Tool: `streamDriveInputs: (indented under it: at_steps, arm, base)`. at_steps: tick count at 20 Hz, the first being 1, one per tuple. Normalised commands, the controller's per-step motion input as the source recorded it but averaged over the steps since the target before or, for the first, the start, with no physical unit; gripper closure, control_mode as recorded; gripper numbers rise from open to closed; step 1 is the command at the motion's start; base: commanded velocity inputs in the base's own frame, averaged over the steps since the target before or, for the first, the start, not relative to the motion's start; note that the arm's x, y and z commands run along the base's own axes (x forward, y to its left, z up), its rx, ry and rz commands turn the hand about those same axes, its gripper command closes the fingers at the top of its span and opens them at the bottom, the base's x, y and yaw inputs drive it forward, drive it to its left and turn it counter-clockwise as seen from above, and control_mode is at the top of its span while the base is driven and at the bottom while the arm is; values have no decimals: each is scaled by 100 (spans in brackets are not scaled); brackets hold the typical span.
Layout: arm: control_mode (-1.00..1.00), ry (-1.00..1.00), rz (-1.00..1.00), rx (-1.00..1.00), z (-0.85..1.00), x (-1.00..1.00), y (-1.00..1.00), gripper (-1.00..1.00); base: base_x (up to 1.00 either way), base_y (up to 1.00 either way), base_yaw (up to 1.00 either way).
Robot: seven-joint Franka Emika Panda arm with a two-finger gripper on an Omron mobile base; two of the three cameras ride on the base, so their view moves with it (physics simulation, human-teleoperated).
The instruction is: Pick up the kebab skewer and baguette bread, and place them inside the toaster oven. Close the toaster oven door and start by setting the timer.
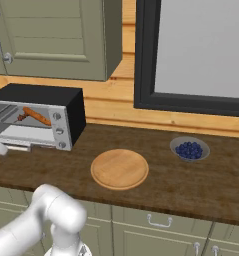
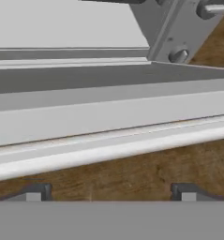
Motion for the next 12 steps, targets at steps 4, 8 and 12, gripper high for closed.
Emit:
streamDriveInputs:
  at_steps: [4, 8, 12]
  arm:
    - [-100, -14, 0, 0, 1, 88, -21, -100]
    - [-100, -8, 0, 0, 1, 79, -12, -100]
    - [-100, -4, 0, 0, 13, 75, -21, -100]
  base:
    - [0, 0, 0]
    - [0, 0, 0]
    - [0, 0, 0]
